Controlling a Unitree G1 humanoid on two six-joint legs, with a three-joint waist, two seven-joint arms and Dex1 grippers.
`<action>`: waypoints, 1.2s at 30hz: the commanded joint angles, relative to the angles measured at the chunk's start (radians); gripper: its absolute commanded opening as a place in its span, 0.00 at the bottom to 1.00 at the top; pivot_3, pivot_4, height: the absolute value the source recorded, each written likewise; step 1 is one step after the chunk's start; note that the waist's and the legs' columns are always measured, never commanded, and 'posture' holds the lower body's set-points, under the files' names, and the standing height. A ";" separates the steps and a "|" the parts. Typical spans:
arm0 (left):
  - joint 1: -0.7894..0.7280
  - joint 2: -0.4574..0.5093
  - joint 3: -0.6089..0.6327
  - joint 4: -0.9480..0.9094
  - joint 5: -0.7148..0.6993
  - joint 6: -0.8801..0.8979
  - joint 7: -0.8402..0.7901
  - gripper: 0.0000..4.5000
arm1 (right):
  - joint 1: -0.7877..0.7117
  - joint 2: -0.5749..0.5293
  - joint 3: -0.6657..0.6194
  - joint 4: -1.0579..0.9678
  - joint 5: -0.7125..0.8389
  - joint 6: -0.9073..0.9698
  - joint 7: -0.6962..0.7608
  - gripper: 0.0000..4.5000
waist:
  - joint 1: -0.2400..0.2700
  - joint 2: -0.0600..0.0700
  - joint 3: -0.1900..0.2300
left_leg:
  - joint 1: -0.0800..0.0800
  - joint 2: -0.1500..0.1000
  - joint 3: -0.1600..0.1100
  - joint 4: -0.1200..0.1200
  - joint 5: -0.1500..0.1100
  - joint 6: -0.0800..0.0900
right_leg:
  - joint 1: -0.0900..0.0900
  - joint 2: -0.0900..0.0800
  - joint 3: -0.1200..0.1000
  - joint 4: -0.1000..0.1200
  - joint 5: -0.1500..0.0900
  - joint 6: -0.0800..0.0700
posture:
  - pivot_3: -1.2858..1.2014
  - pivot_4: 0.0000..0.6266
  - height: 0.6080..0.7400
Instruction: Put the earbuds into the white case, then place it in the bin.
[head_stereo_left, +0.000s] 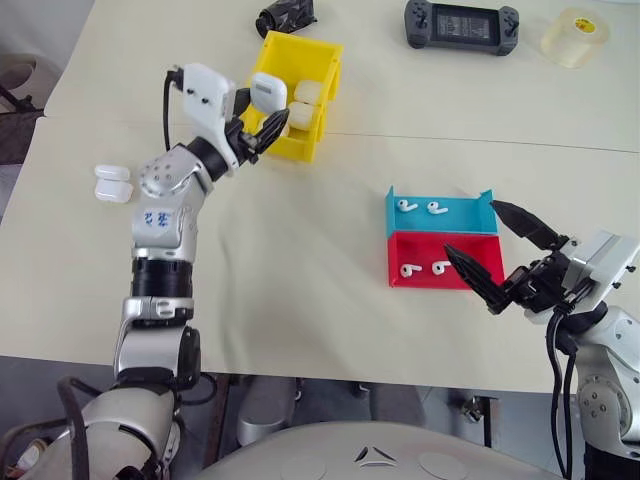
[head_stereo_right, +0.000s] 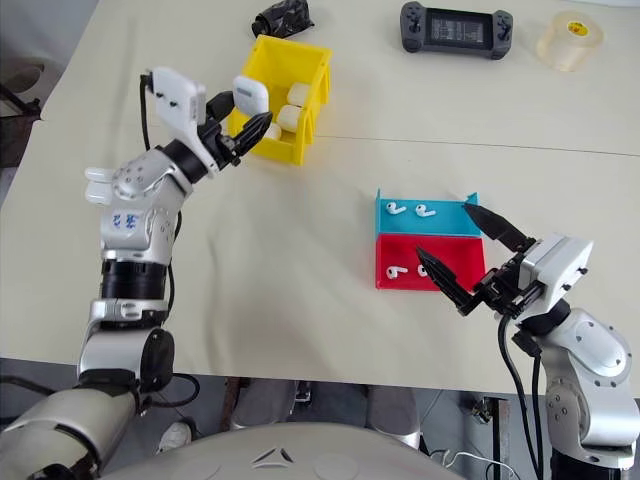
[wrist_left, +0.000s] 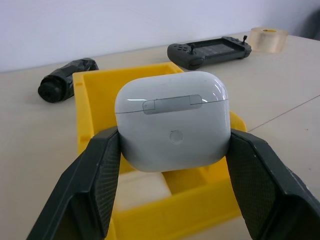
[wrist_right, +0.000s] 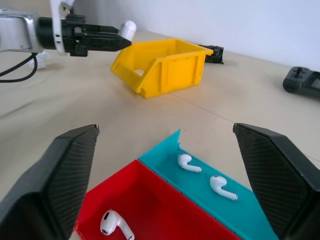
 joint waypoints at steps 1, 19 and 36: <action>-0.123 -0.004 -0.022 0.173 0.020 -0.097 -0.049 0.62 | -0.014 -0.006 0.011 -0.025 -0.006 -0.020 -0.012 1.00 | 0.002 0.000 0.000 | 0.000 0.000 0.000 0.000 0.000 0.000 | 0.000 0.000 0.000 0.000 0.000 0.000 | 0.52 0.24 1.00; 0.116 0.180 -0.058 -0.130 -0.138 -0.132 -0.538 0.99 | -0.047 -0.082 0.011 0.011 0.005 -0.011 0.032 1.00 | -0.019 0.000 0.000 | 0.000 0.004 0.004 0.000 0.000 0.000 | -0.002 0.002 0.001 0.001 0.000 0.000 | 0.52 0.24 1.00; 0.503 0.350 0.020 -0.473 -0.203 -0.115 -0.561 0.99 | -0.173 -0.263 -0.007 0.203 0.065 0.020 0.283 1.00 | -0.012 0.000 0.000 | 0.000 0.003 -0.001 0.000 -0.001 0.000 | 0.001 -0.004 0.008 -0.002 0.000 -0.001 | 0.52 0.24 1.00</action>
